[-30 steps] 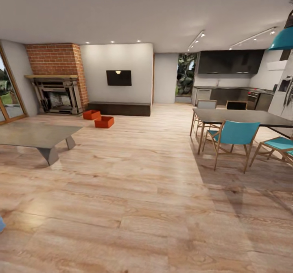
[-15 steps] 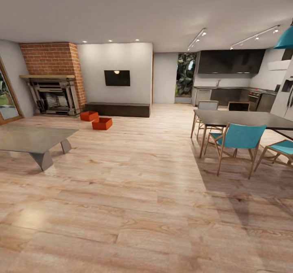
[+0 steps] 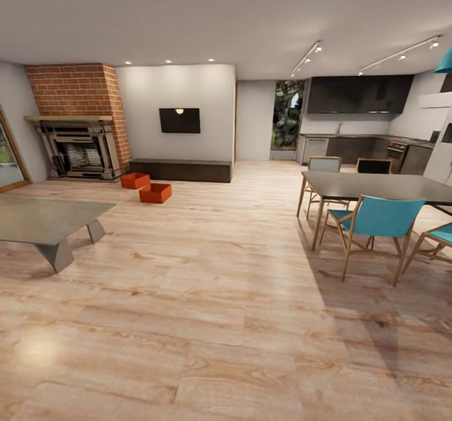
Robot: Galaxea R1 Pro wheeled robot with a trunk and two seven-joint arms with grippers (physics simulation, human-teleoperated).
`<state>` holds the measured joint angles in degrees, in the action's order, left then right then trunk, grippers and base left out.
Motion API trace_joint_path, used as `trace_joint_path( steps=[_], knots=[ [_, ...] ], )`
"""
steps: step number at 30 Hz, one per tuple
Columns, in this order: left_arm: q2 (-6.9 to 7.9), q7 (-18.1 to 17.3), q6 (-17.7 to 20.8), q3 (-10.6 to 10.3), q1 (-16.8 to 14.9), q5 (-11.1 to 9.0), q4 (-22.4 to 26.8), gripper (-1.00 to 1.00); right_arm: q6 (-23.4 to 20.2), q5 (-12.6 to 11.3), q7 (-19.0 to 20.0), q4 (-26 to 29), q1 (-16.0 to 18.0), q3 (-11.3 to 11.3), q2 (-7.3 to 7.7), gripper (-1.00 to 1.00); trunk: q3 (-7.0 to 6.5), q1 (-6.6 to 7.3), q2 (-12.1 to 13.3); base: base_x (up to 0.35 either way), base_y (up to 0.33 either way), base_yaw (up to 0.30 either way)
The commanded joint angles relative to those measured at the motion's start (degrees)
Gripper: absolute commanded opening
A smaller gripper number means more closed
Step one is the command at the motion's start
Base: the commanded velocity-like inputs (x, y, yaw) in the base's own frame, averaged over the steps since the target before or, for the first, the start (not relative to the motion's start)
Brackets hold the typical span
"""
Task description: Move the two storage containers from the living room to the garage. In the garage, place one container on the floor and stack the other container on top of it (either order is fine).
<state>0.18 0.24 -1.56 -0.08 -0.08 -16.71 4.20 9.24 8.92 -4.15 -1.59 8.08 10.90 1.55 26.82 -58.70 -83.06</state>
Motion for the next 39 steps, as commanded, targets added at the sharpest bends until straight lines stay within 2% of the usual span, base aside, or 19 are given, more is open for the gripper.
trace_joint_path(
  steps=[1, 39],
  knots=[
    [0.0, 0.02, -0.11, -0.03, -0.01, -0.25, 0.02, 1.0, 0.25, 0.6, -0.34, -0.17, 0.07, 0.09, -0.02, 1.0, 0.05, -0.03, -0.02, 0.326, 0.0, 0.0],
    [0.0, 0.02, -0.11, -0.01, -0.01, -0.25, 0.02, 1.0, 0.15, 0.66, -0.25, -0.17, 0.08, 0.09, 0.12, 1.0, 0.05, -0.03, -0.02, 0.326, 0.0, 0.0]
  ],
)
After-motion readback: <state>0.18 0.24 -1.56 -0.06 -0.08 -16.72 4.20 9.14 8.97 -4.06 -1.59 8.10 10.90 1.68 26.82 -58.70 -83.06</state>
